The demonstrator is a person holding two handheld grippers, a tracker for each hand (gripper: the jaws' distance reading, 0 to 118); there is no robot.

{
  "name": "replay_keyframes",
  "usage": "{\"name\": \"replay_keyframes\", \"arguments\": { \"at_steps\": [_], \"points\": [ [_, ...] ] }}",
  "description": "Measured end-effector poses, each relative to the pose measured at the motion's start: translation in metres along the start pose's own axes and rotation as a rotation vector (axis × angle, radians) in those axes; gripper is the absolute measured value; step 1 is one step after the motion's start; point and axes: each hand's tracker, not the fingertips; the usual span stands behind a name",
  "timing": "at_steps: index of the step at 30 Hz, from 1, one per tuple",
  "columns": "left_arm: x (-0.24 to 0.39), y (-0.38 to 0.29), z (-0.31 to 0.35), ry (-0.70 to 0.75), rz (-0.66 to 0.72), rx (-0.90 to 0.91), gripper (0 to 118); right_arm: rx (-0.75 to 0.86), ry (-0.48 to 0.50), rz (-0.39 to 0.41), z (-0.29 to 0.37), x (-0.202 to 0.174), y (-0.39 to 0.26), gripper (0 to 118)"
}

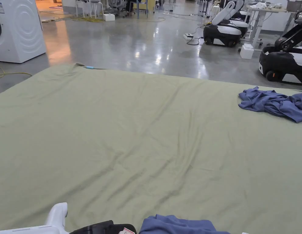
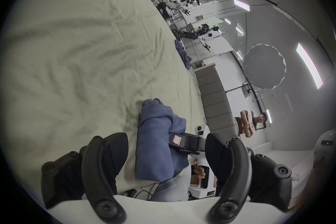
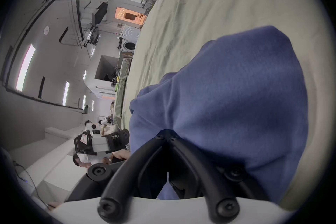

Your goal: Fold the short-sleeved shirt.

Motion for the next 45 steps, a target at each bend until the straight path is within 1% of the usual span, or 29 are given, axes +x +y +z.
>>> {"name": "replay_keyframes", "arguments": {
  "at_steps": [2,5,7,8,10,11,12,13,14,15,16,17,19,22,25,27,31,32,36,41,45],
  "points": [
    [0.002,0.002,-0.019,0.007,-0.014,-0.037,99,-0.007,-0.033,0.048,-0.001,-0.006,0.0,2],
    [-0.007,0.007,-0.05,0.046,-0.052,-0.149,99,-0.006,-0.033,0.043,-0.001,-0.006,0.0,2],
    [-0.008,0.003,-0.076,0.079,-0.052,-0.235,99,-0.001,-0.021,0.033,0.0,-0.004,-0.002,2],
    [-0.006,-0.001,-0.086,0.064,-0.066,-0.264,99,0.001,-0.015,0.024,0.0,-0.003,-0.002,2],
    [0.006,-0.004,-0.096,0.063,-0.189,-0.229,99,0.002,-0.012,0.018,0.0,-0.004,-0.003,2],
    [0.01,-0.004,-0.101,0.107,-0.221,-0.232,95,0.005,-0.016,0.019,0.002,-0.007,-0.004,2],
    [0.012,-0.003,-0.103,0.144,-0.223,-0.242,83,0.005,-0.018,0.023,0.004,-0.009,-0.004,2],
    [0.013,-0.002,-0.101,0.196,-0.225,-0.238,62,0.005,-0.02,0.027,0.008,-0.012,-0.004,2],
    [0.011,0.003,-0.095,0.189,-0.216,-0.232,39,0.031,-0.083,0.043,0.015,-0.014,-0.006,2],
    [0.006,0.008,-0.088,0.178,-0.159,-0.234,39,0.046,-0.043,0.043,0.022,-0.015,-0.009,2],
    [0.002,0.012,-0.083,0.135,-0.066,-0.265,38,0.061,-0.036,0.036,0.03,-0.016,-0.011,2],
    [0.0,0.015,-0.077,0.128,-0.035,-0.286,37,0.079,-0.032,0.026,0.039,-0.017,-0.013,2],
    [0.004,0.023,-0.06,0.162,-0.103,-0.278,37,0.122,-0.035,0.023,0.057,-0.019,-0.013,2],
    [0.009,0.049,-0.02,0.265,-0.196,-0.277,37,0.193,-0.1,0.031,0.08,-0.023,-0.012,2],
    [0.006,0.08,0.035,0.456,-0.304,-0.243,37,0.236,-0.17,0.021,0.091,-0.026,-0.009,2],
    [-0.003,0.1,0.072,0.61,-0.325,-0.248,37,0.254,-0.193,0.014,0.092,-0.028,-0.007,2],
    [-0.026,0.136,0.132,0.821,-0.286,-0.244,37,0.25,-0.207,0.014,0.086,-0.036,-0.002,2],
    [-0.033,0.146,0.149,0.871,-0.272,-0.218,37,0.247,-0.22,0.02,0.082,-0.039,-0.001,2],
    [-0.049,0.174,0.187,0.969,-0.252,-0.181,37,0.232,-0.249,0.044,0.067,-0.052,0.003,2],
    [-0.07,0.204,0.204,1.057,-0.245,-0.185,37,0.2,-0.267,0.088,0.045,-0.072,0.004,2],
    [-0.094,0.22,0.218,1.101,-0.153,-0.171,38,0.161,-0.281,0.135,0.036,-0.085,0.003,2]
  ]
}}
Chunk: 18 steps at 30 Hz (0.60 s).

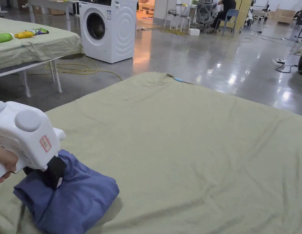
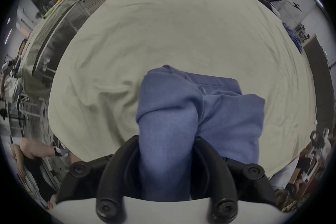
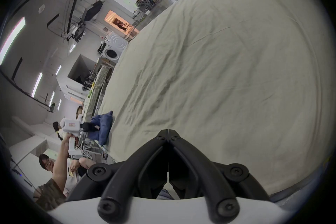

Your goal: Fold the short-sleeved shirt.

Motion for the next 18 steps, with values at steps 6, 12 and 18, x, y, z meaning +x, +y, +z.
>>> {"name": "replay_keyframes", "arguments": {
  "at_steps": [6,12,18],
  "points": [
    [-0.017,-0.004,-0.012,0.0,0.053,0.022,46,-0.001,-0.022,0.063,0.002,-0.016,0.003,2],
    [-0.048,-0.027,0.043,0.238,0.114,0.2,85,-0.015,0.024,0.115,0.001,-0.022,0.003,2],
    [-0.012,-0.097,0.133,0.003,0.228,0.64,8,0.013,0.042,0.155,0.01,-0.017,-0.006,2]
  ]
}}
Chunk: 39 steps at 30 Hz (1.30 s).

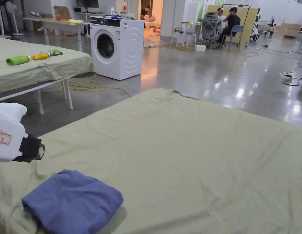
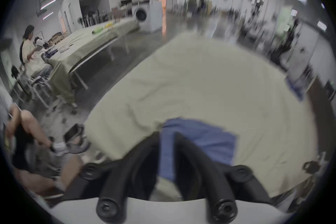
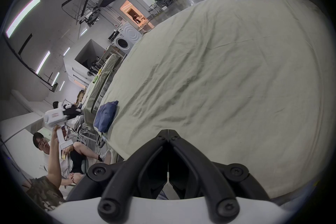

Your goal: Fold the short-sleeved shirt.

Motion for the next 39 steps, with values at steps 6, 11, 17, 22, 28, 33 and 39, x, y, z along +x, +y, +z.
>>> {"name": "replay_keyframes", "arguments": {
  "at_steps": [6,11,17,22,28,33,39],
  "points": [
    [0.101,-0.053,0.051,-0.347,0.077,0.168,0,0.268,-0.213,0.151,0.056,0.007,-0.001,2],
    [0.208,-0.107,0.059,-0.483,0.066,0.353,0,0.493,-0.379,0.226,0.108,0.022,0.0,2],
    [0.282,-0.15,0.073,-0.396,-0.029,0.517,0,0.744,-0.505,0.251,0.142,0.036,-0.004,2],
    [0.312,-0.168,0.082,-0.244,-0.244,0.625,0,0.864,-0.567,0.441,0.153,0.027,-0.018,2],
    [0.324,-0.179,0.085,-0.271,-0.295,0.616,0,0.91,-0.66,0.533,0.143,0.014,-0.04,2],
    [0.326,-0.181,0.084,-0.301,-0.316,0.603,0,0.881,-0.649,0.5,0.135,0.017,-0.039,2],
    [0.321,-0.179,0.079,-0.274,-0.243,0.581,118,0.847,-0.646,0.469,0.131,0.021,-0.033,116]
  ]
}}
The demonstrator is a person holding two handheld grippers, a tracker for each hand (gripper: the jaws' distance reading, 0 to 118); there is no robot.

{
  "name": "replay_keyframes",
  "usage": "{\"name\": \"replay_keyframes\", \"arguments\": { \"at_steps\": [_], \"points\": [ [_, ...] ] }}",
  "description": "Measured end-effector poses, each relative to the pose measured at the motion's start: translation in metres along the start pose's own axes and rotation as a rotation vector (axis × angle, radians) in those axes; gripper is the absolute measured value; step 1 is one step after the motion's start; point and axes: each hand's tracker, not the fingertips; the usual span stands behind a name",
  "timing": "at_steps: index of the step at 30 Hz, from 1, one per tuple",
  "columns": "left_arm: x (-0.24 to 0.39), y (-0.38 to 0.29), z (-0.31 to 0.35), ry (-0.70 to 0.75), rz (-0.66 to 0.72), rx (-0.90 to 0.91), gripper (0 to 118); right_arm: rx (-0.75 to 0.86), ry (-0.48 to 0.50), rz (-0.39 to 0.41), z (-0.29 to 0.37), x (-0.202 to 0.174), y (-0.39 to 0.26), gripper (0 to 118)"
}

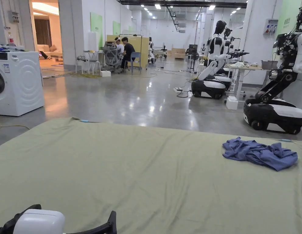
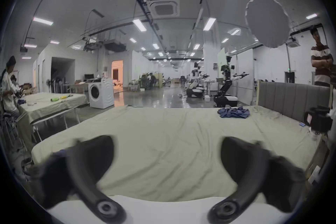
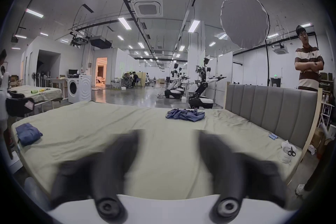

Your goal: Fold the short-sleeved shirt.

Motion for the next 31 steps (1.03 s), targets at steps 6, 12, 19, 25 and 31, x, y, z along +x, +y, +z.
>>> {"name": "replay_keyframes", "arguments": {
  "at_steps": [6,12,19,25,31],
  "points": [
    [-0.003,-0.004,0.003,-0.014,-0.014,-0.008,118,0.031,-0.005,-0.021,-0.005,0.0,-0.003,118],
    [-0.001,0.008,-0.002,-0.095,0.051,-0.069,118,0.024,-0.014,0.018,-0.006,-0.006,-0.002,118],
    [0.004,0.021,-0.001,-0.161,0.076,-0.093,118,0.004,0.02,0.031,-0.01,-0.01,-0.001,118],
    [0.003,0.028,-0.013,-0.153,0.121,-0.183,118,0.012,0.023,0.026,-0.011,-0.012,0.003,118],
    [0.005,0.027,-0.01,-0.141,0.081,-0.165,118,0.011,0.021,0.013,-0.01,-0.009,0.005,118]
  ]
}}
